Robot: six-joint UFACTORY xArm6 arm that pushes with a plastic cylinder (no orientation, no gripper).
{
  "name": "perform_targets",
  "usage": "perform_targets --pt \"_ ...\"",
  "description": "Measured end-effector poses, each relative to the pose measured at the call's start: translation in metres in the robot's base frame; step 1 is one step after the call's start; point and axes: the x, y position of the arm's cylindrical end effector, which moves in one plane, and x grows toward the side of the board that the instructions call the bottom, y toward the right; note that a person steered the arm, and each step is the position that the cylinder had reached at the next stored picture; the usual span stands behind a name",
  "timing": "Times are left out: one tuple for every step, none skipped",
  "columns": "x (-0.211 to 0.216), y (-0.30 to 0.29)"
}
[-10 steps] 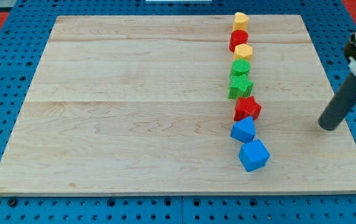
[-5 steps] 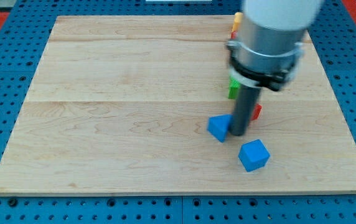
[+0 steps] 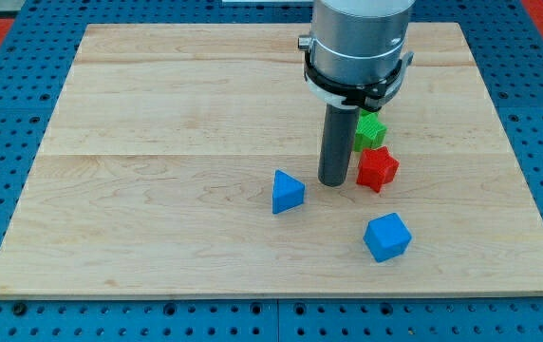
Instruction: Place the blue triangle parallel to the green circle
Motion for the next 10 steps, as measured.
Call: perform_targets --pt "0.0 -0.004" --pt "0.001 -0.006" --pt "0.032 -0.033" --pt "0.038 -0.084" --pt "0.033 -0.128" --pt "0.064 -0.108" --pt "0.043 -0.164" --pt "0.006 -0.177" --pt "-0.027 -0.168" --pt "-0.064 -0.168"
